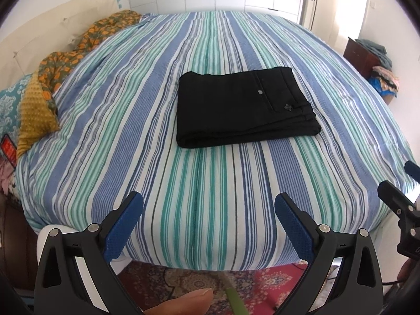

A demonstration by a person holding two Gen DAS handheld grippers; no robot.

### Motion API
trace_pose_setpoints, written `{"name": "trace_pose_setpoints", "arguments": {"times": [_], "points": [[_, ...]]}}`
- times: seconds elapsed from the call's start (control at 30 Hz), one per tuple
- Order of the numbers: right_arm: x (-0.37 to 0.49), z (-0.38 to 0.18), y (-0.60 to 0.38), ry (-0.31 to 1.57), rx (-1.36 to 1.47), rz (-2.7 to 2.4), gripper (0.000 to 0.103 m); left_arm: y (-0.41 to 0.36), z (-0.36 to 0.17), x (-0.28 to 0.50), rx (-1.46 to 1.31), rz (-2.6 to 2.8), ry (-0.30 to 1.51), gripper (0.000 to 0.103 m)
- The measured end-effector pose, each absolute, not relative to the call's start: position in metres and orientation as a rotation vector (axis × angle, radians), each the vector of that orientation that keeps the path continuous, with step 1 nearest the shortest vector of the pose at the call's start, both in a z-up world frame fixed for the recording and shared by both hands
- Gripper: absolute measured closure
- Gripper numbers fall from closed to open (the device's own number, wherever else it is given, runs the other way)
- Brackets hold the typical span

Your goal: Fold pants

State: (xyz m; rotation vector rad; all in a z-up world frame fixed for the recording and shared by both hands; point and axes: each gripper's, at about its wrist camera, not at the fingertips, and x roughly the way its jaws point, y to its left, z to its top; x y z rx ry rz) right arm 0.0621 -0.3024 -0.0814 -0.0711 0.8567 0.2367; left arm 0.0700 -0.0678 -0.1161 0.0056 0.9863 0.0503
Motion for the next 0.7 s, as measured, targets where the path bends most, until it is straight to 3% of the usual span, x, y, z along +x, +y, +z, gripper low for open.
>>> {"name": "trace_pose_setpoints", "arguments": {"times": [0.7], "points": [[0.039,-0.054,-0.286,0.833,-0.109,0.269,0.0,-0.058,-0.095,0.044,0.011,0.083,0.961,0.002]]}}
